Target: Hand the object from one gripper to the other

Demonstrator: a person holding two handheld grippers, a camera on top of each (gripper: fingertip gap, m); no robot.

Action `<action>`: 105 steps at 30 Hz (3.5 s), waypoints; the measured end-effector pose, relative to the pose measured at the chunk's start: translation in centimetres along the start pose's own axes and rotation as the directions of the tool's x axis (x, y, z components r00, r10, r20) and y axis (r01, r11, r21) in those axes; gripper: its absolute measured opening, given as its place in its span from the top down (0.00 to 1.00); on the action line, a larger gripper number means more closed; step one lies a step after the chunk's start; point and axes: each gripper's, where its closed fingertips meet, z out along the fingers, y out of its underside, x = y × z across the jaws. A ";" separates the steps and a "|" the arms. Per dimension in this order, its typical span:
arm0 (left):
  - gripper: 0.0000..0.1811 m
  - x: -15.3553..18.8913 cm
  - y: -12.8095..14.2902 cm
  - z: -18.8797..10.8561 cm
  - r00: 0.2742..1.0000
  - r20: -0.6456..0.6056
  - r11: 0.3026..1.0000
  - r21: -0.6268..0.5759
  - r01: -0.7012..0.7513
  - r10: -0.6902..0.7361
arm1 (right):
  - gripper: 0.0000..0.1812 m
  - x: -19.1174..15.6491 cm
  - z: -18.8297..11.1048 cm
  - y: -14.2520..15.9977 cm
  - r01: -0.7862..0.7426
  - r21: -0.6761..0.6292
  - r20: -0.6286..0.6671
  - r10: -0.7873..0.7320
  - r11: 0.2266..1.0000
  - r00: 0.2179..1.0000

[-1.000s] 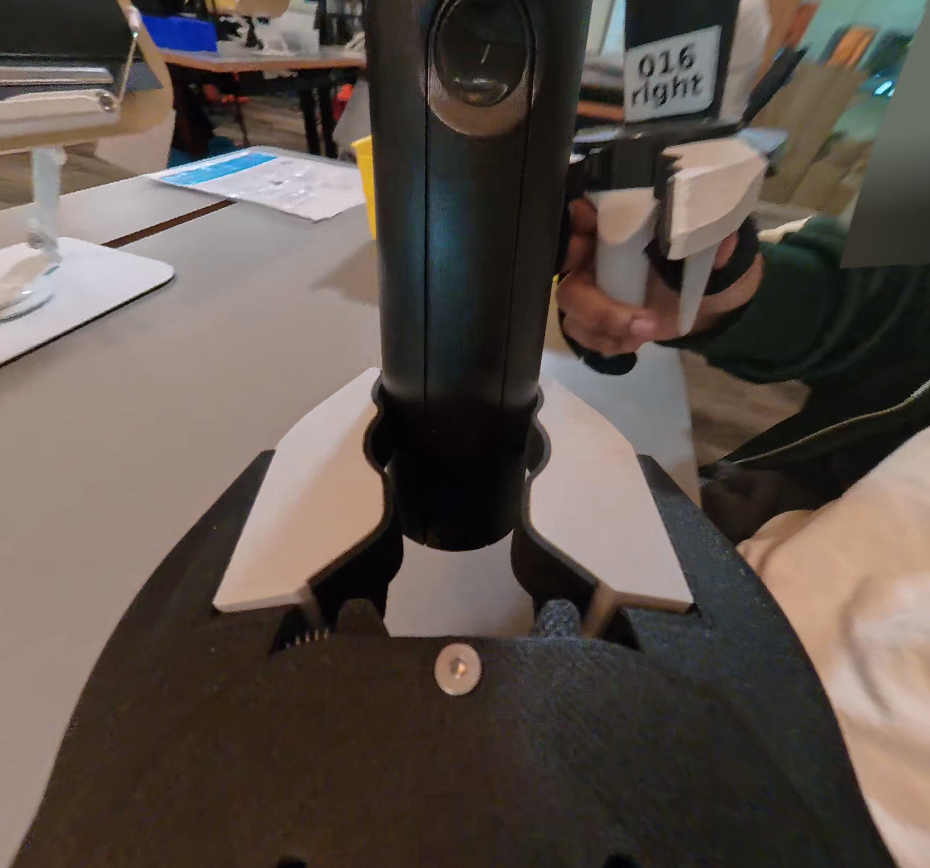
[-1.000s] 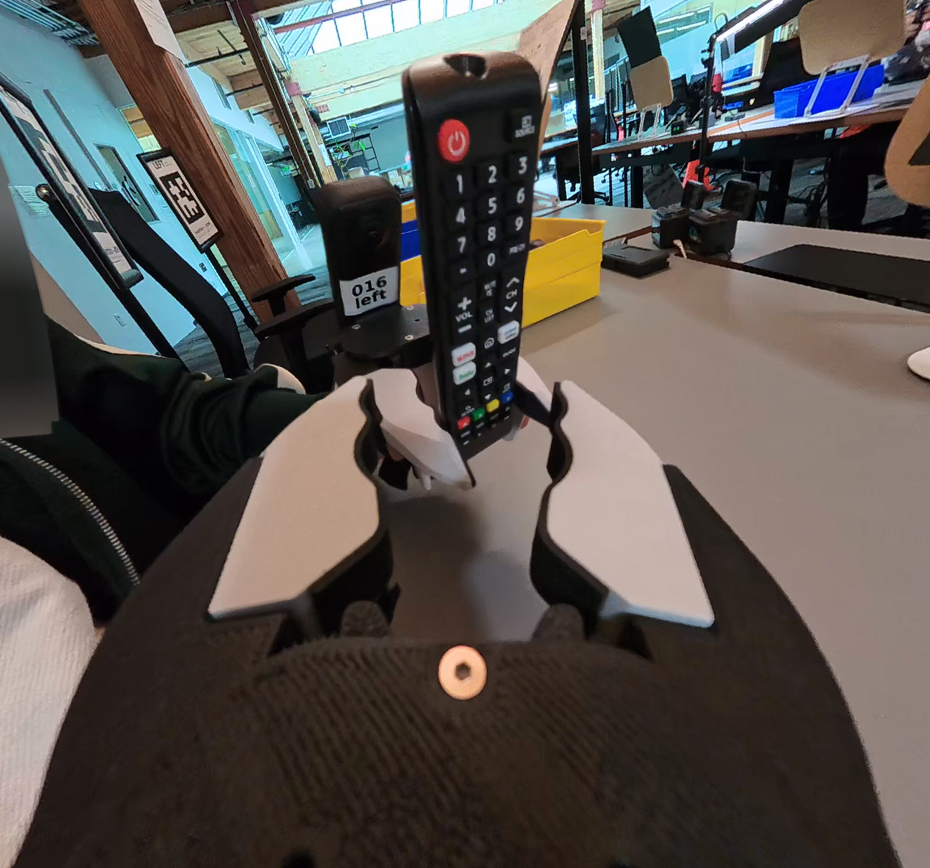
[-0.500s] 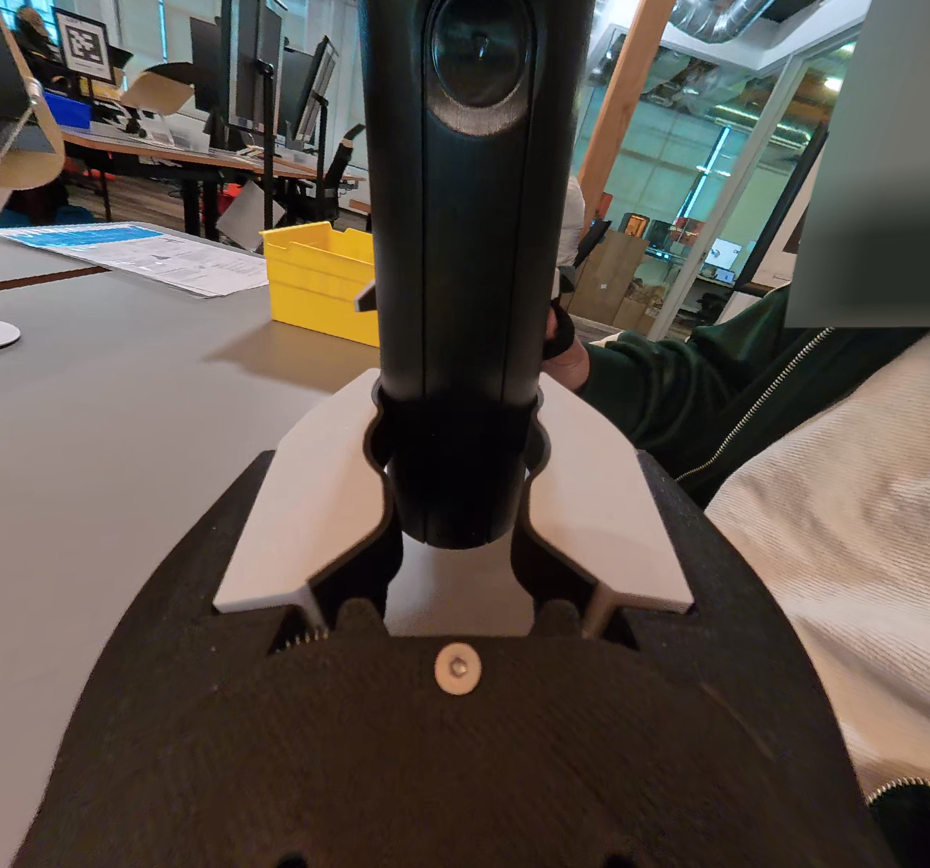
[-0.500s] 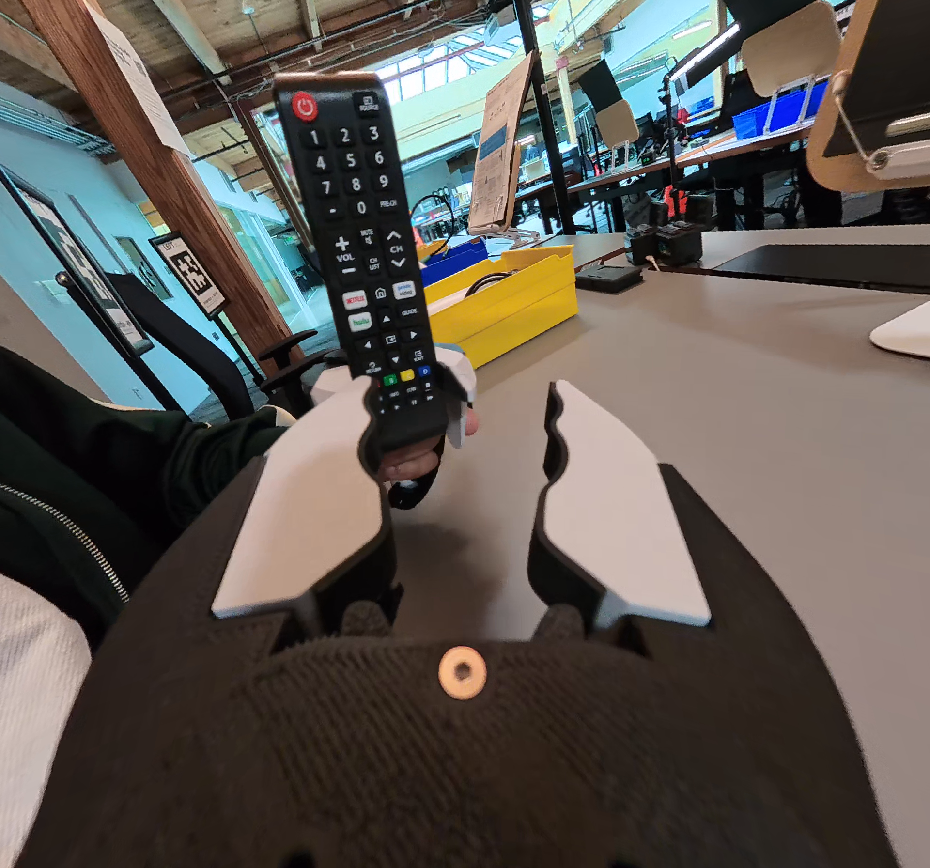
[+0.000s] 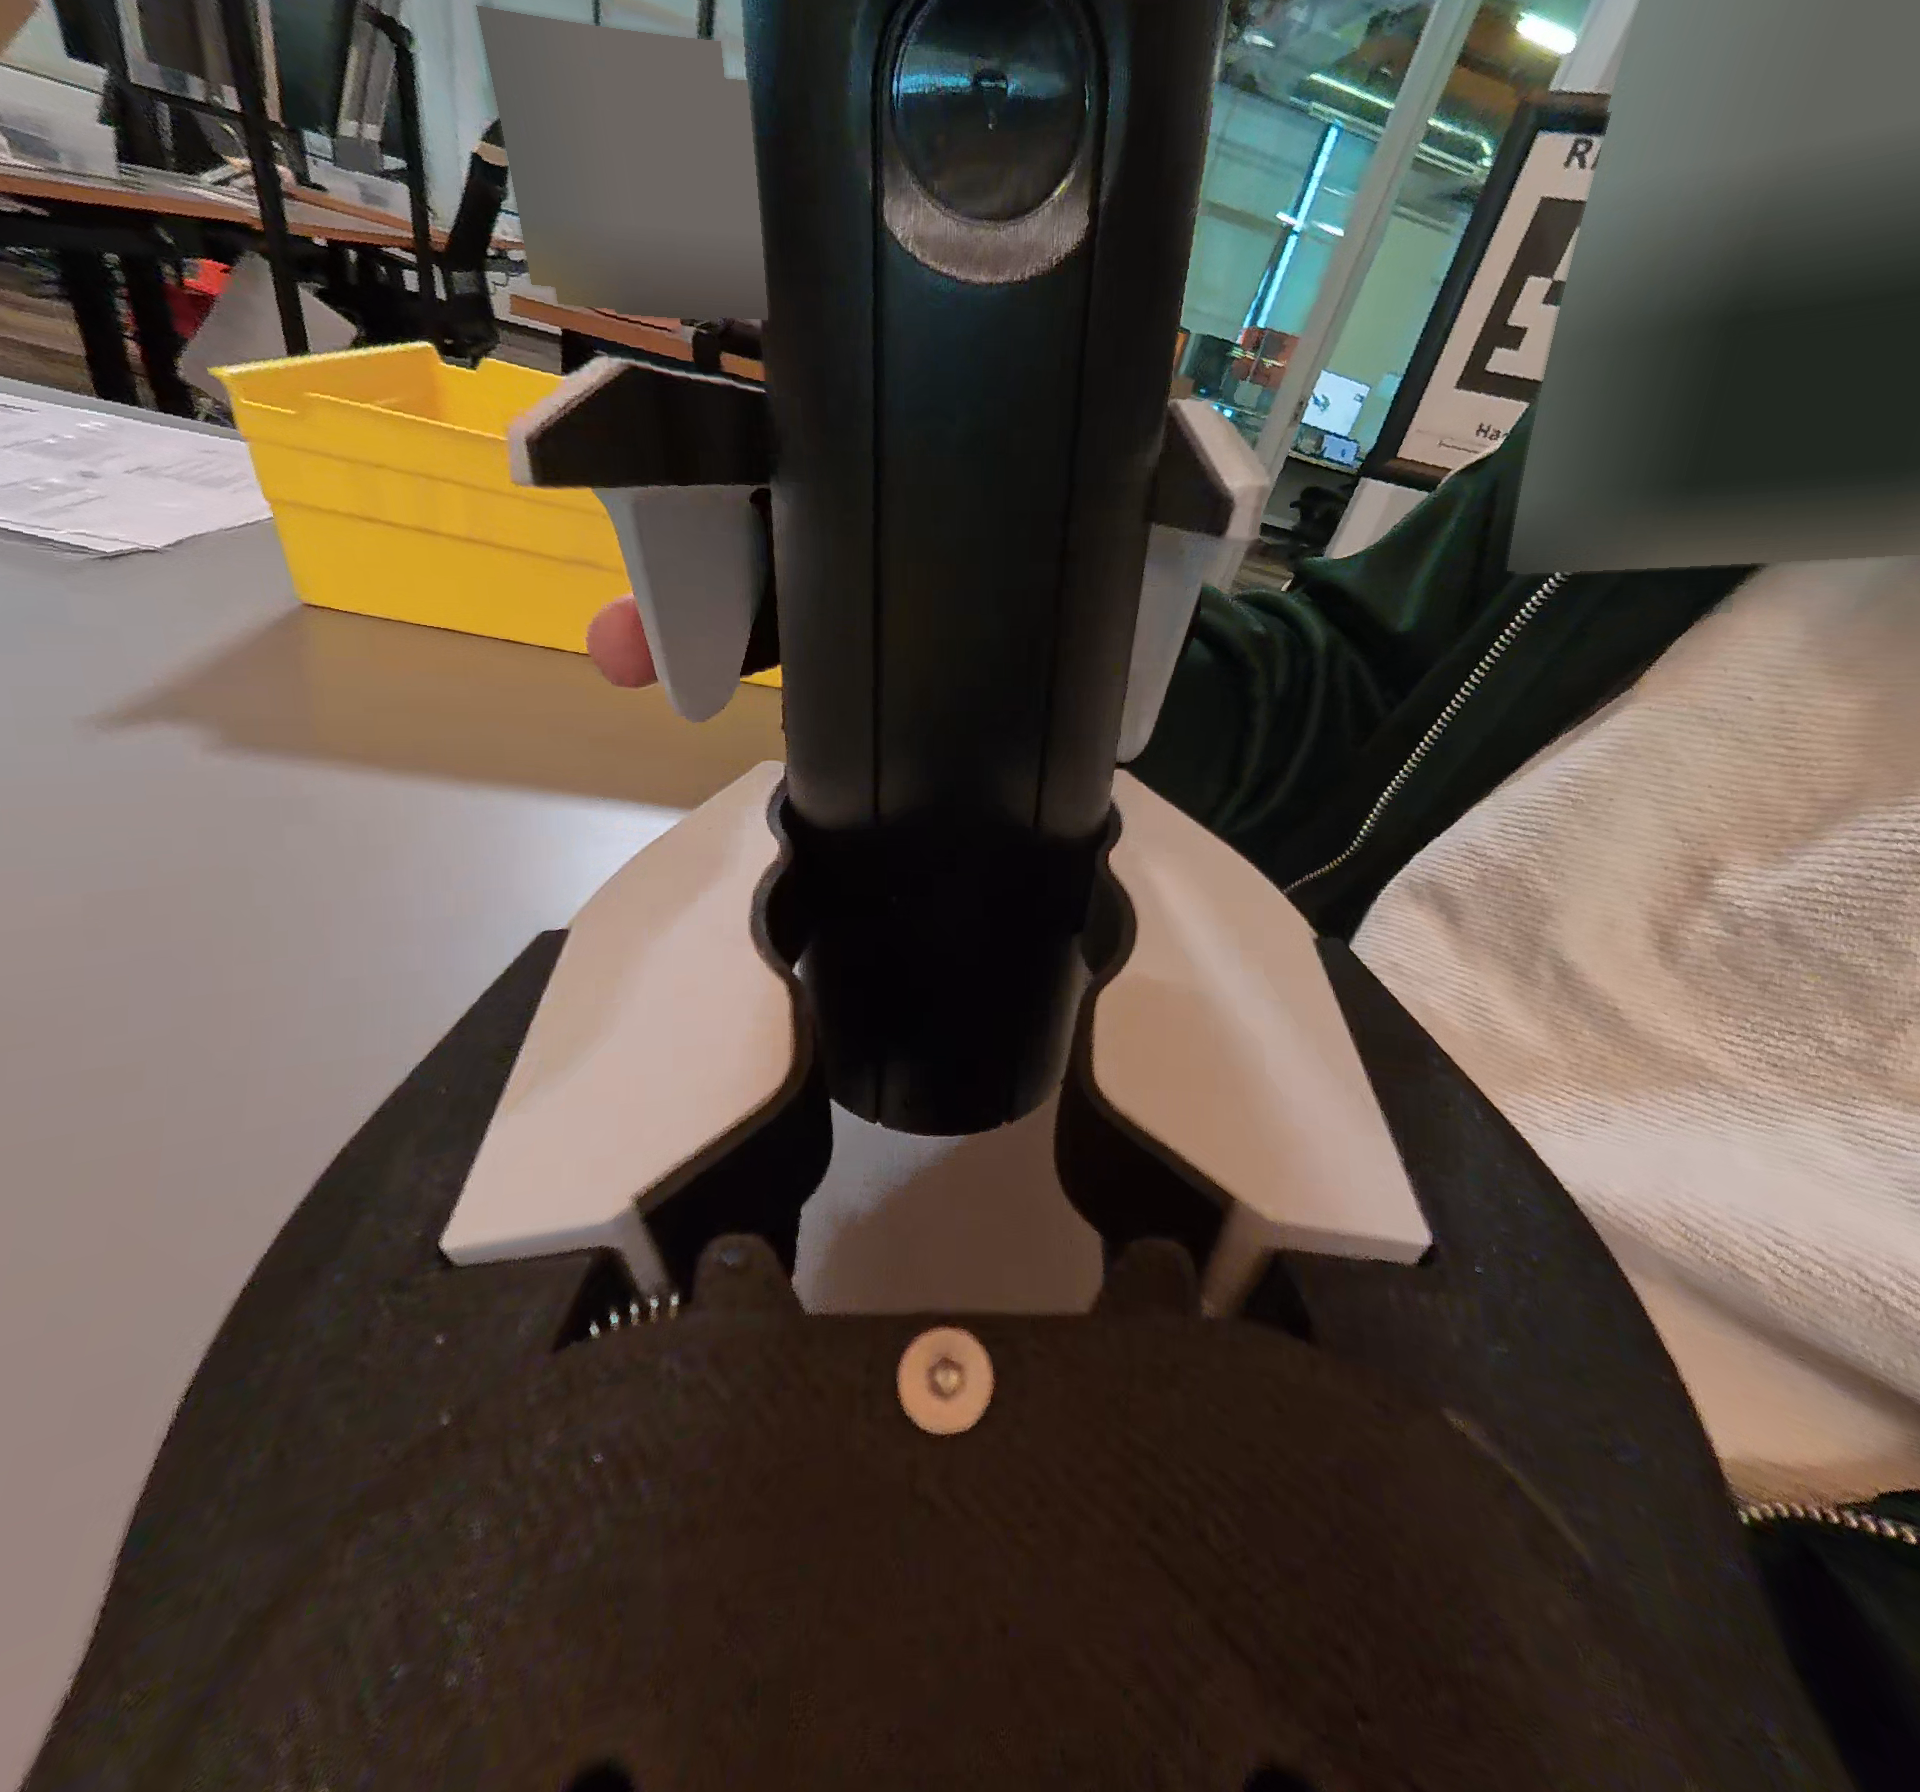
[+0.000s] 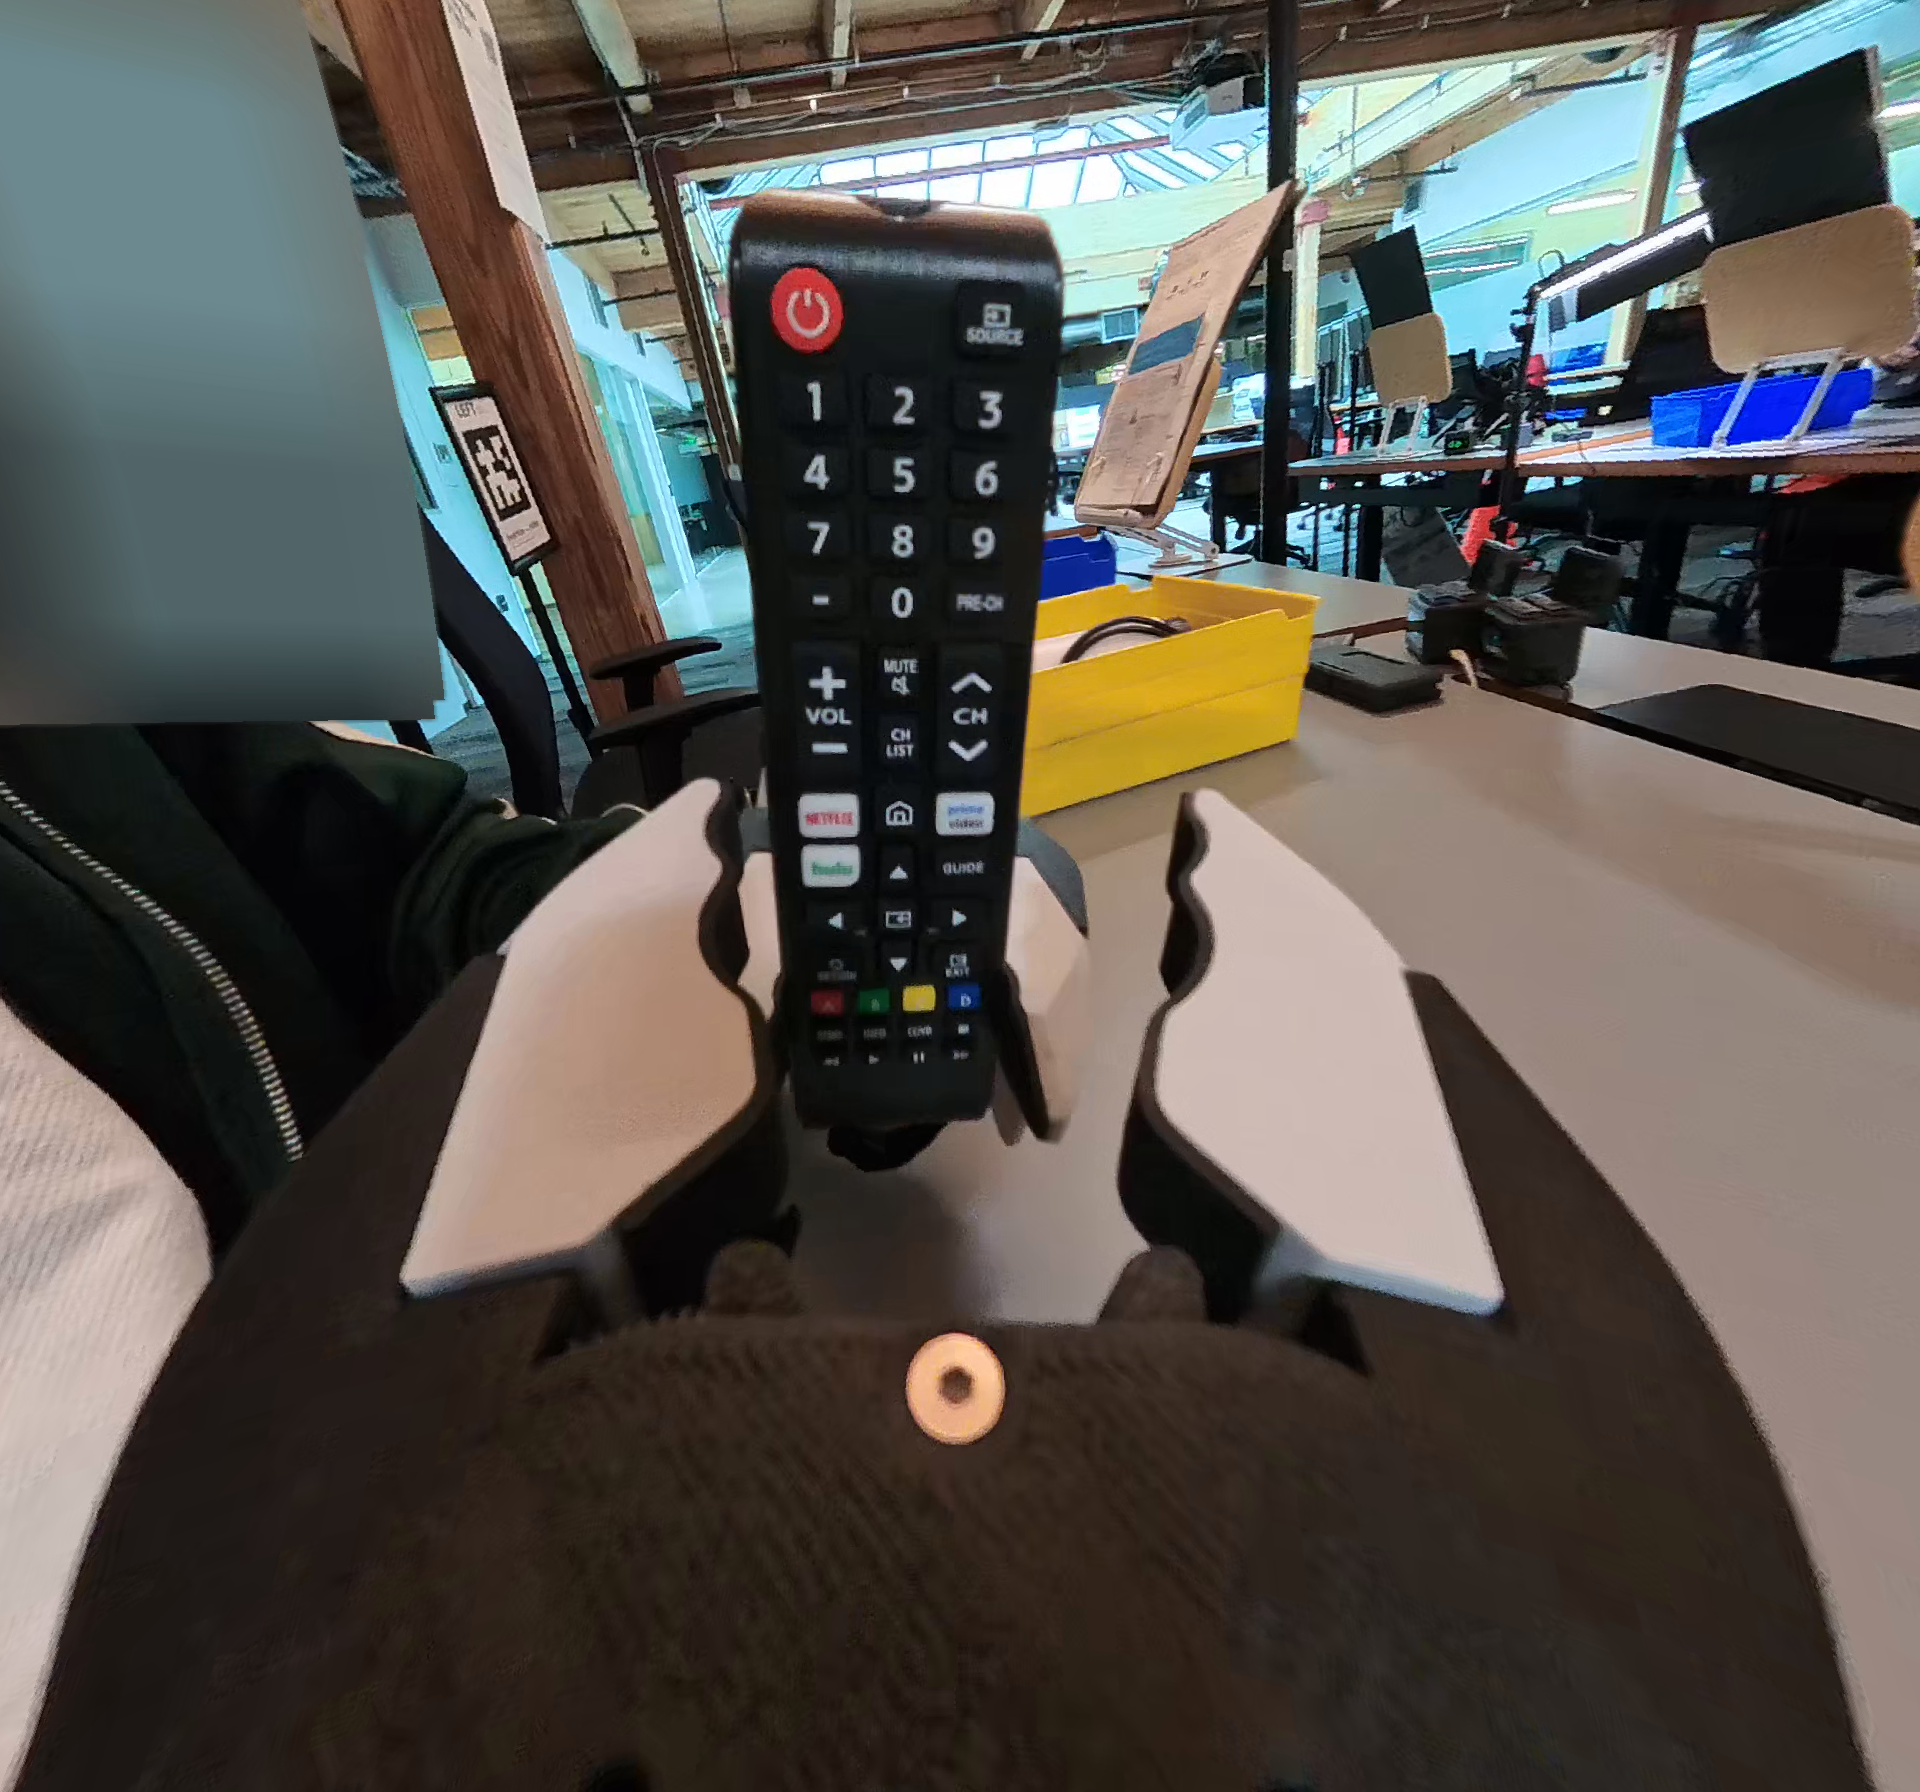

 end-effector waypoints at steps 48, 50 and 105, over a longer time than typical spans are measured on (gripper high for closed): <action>0.51 -2.1 0.5 -0.2 0.992 0.109 0.997 0.045 0.064 -0.068 | 0.73 6.7 -13.1 -13.6 0.173 -0.216 -0.486 -0.260 0.961 0.834; 0.51 -2.1 0.6 -0.2 0.992 0.109 0.997 0.042 0.065 -0.069 | 0.73 9.7 -18.6 -14.3 0.133 -0.305 -0.655 -0.309 0.943 0.690; 0.72 -3.1 2.0 -1.0 0.988 0.139 0.996 -0.042 0.080 -0.073 | 0.81 6.8 -3.7 6.1 -0.029 -0.329 -0.201 -0.040 0.944 0.979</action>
